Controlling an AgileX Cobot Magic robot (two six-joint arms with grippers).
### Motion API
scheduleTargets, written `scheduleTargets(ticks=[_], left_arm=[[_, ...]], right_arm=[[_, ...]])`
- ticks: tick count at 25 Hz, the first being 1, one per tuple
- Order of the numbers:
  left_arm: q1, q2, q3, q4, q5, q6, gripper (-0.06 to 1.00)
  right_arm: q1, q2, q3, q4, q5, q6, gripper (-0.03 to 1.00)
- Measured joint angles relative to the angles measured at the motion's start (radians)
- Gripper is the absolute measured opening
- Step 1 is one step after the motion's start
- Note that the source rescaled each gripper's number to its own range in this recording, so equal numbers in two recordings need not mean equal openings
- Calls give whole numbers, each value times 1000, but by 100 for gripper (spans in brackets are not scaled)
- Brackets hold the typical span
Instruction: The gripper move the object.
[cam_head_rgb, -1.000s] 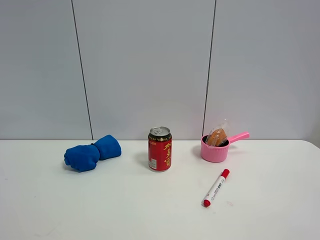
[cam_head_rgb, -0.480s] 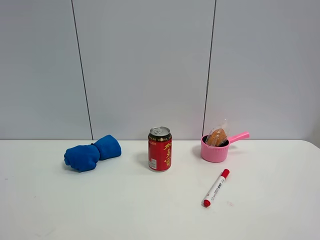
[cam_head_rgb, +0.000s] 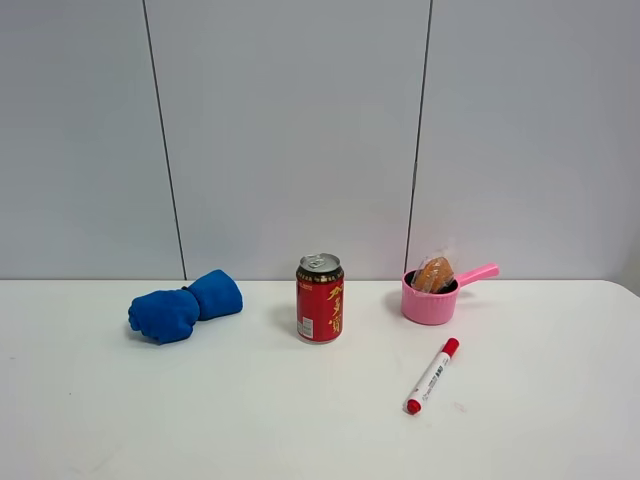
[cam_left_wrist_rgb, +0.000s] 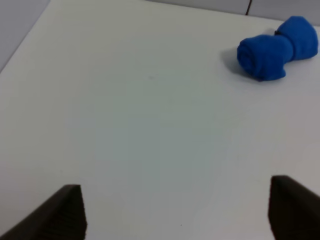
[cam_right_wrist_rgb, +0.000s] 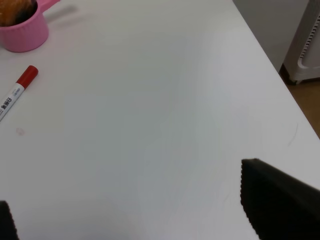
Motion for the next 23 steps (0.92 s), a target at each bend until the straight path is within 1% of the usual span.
scheduleTargets(ticks=[4, 7, 23], left_arm=[[0, 0, 3, -10, -13, 122, 64], [0, 0, 3, -26, -14, 158, 64], [0, 0, 3, -14, -14, 141, 64]], right_arm=[[0, 0, 0, 0, 0, 0, 100], [0, 0, 0, 0, 0, 0, 100], [0, 0, 0, 0, 0, 0, 100]])
